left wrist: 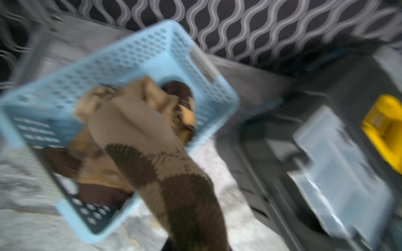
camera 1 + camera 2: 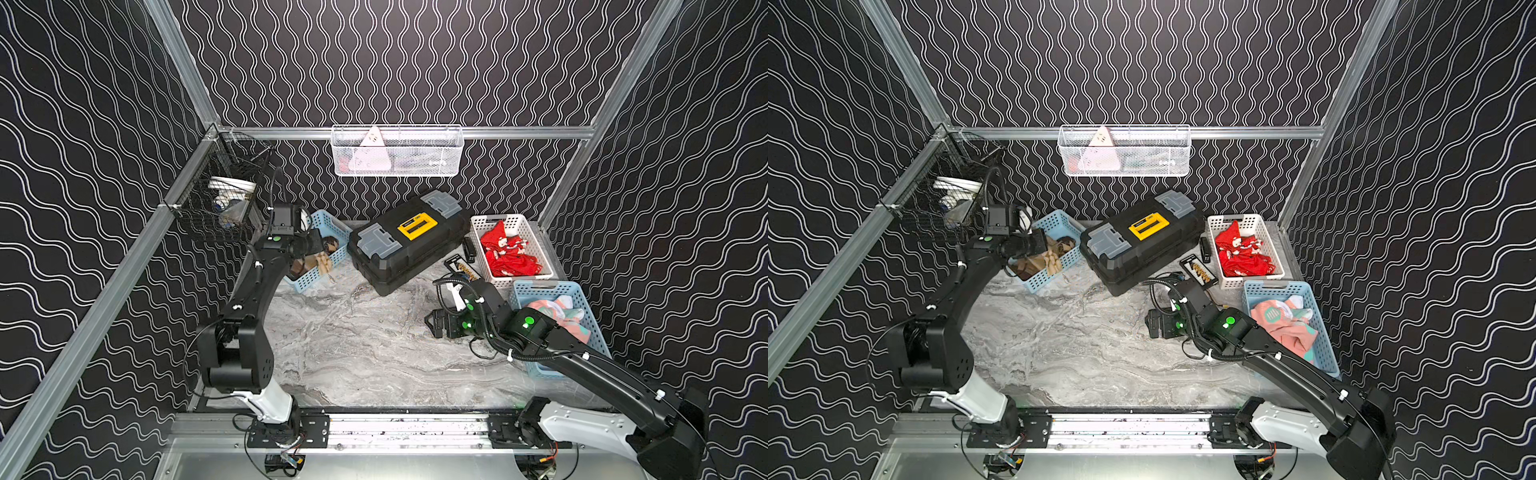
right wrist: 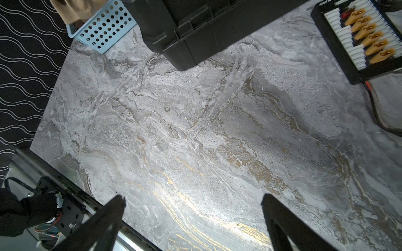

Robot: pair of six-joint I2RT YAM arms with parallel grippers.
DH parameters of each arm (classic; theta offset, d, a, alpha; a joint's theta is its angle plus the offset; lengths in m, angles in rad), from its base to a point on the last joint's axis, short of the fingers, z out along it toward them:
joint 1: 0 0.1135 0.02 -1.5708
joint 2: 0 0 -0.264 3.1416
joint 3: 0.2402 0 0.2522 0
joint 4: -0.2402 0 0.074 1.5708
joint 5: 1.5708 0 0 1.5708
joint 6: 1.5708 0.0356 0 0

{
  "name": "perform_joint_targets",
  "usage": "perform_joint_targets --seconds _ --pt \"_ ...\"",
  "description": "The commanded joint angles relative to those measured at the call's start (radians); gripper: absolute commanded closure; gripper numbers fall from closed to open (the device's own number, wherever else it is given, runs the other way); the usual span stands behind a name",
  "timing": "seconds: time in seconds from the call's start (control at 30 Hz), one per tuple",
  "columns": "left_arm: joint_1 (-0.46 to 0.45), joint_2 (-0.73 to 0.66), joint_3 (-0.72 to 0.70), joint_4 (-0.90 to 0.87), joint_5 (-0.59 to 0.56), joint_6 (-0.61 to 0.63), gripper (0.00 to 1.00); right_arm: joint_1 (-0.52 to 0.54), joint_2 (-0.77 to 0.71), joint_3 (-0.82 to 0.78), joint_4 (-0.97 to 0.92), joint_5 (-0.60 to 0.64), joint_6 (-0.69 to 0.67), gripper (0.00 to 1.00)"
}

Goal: Sort the socks into the basket by color
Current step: Place the sock in the bin.

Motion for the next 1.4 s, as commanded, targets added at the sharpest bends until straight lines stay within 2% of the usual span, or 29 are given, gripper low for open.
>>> perform_joint_targets --seconds 0.0,0.27,0.5,0.93,1.17,1.27,1.37 --pt "0.017 0.068 0.072 0.014 -0.083 0.069 1.00 -0.017 0.010 -0.006 -0.005 -0.013 -0.003 0.00" --pt "0.035 0.278 0.230 0.033 -0.197 0.144 1.00 -0.076 0.050 -0.011 0.009 -0.068 -0.018 0.00" --pt "0.037 0.429 0.298 0.044 -0.263 0.218 1.00 -0.114 0.083 -0.012 0.016 -0.097 -0.022 0.00" --pt "0.038 0.678 0.408 -0.001 -0.166 0.191 1.00 -0.128 0.158 0.015 0.024 -0.119 -0.018 0.00" --pt "0.037 0.648 0.347 0.036 -0.144 0.180 1.00 -0.130 0.150 0.016 0.016 -0.105 -0.012 0.00" --pt "0.037 0.613 0.337 0.037 -0.143 0.174 0.93 -0.131 0.148 0.018 0.011 -0.096 -0.005 0.00" --pt "0.037 0.569 0.335 0.033 -0.139 0.169 0.66 -0.134 0.149 0.027 -0.003 -0.090 -0.001 0.00"
